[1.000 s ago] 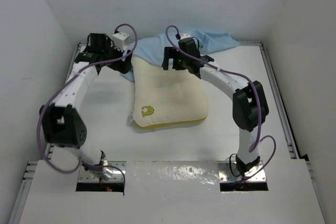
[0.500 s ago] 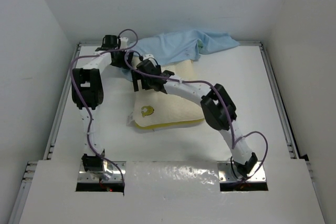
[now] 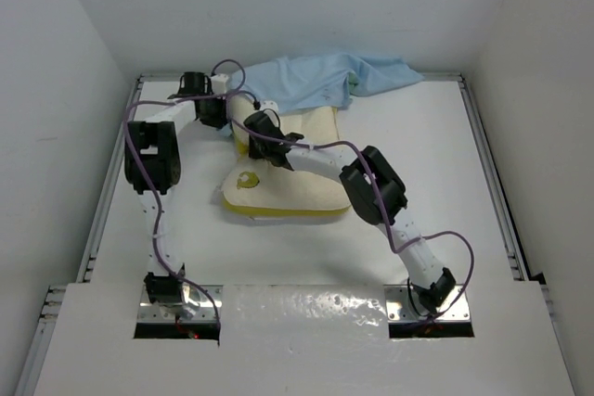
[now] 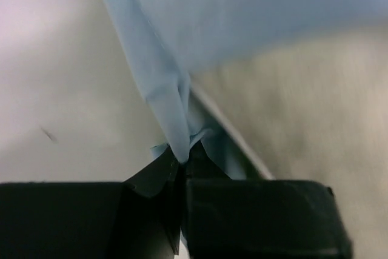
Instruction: Put the pillow into the pillowcase
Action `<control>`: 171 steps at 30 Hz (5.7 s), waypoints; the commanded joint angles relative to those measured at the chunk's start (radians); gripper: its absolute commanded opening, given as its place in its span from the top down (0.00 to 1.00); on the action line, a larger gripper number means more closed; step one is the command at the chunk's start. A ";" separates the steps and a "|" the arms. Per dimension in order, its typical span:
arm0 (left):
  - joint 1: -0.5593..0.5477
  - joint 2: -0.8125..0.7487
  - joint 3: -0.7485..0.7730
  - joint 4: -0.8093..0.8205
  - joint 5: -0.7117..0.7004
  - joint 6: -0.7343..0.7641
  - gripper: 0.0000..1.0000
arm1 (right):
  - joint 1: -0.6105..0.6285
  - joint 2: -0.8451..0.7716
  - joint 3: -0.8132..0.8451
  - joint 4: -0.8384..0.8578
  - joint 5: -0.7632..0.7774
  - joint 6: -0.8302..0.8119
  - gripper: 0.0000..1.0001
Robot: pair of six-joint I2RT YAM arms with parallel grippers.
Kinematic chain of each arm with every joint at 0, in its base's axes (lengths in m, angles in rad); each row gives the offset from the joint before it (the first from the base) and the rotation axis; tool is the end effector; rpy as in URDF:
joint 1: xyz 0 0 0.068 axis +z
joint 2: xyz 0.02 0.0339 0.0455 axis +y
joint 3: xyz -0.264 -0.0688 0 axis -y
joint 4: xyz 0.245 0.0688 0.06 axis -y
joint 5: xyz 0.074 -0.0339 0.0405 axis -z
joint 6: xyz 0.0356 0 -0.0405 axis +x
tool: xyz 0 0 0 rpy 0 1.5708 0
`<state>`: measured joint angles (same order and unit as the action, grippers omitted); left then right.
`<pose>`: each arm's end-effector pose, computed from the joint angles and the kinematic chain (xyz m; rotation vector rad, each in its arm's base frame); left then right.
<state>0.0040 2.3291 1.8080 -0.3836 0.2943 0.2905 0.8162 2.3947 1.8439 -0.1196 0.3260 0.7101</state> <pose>0.5107 -0.0083 0.1503 0.4708 2.3902 -0.2332 0.3770 0.3844 0.1488 0.0589 2.2421 0.4812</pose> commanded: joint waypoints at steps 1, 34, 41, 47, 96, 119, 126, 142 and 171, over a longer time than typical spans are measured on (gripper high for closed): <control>0.037 -0.194 -0.151 -0.049 0.138 -0.018 1.00 | -0.054 0.000 -0.061 0.139 -0.091 0.162 1.00; -0.015 -0.606 -0.320 -0.936 0.709 0.883 1.00 | -0.072 0.172 0.280 0.399 0.342 0.109 1.00; 0.120 -0.634 -0.443 -0.936 0.573 0.834 0.53 | -0.078 -0.118 -0.108 0.555 -0.089 -0.087 0.01; 0.186 -0.605 -0.177 -0.893 0.409 0.688 0.33 | -0.086 -0.475 -0.445 0.520 -0.273 -0.256 0.01; -0.470 -0.168 0.380 -0.598 0.302 0.429 1.00 | -0.290 -0.615 -0.739 0.935 -0.469 -0.101 1.00; -0.461 -0.320 0.243 -0.617 0.151 0.209 0.31 | -0.388 -0.762 -0.934 0.582 0.116 -0.170 0.01; -0.055 -0.558 -0.068 -0.368 0.077 0.004 0.60 | -0.364 -0.921 -0.751 0.143 -0.218 -0.448 1.00; -0.038 -0.513 -0.628 -0.094 -0.091 0.081 0.36 | 0.130 -0.335 -0.313 -0.141 0.039 -0.276 0.01; 0.109 -0.714 -0.441 -0.936 0.772 0.699 1.00 | -0.103 0.035 0.078 0.443 0.345 -0.284 1.00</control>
<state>0.0517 1.6844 1.3708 -1.0328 0.9348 0.9234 0.7822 2.4222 2.0083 0.2054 0.5945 0.4244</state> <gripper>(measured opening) 0.006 0.046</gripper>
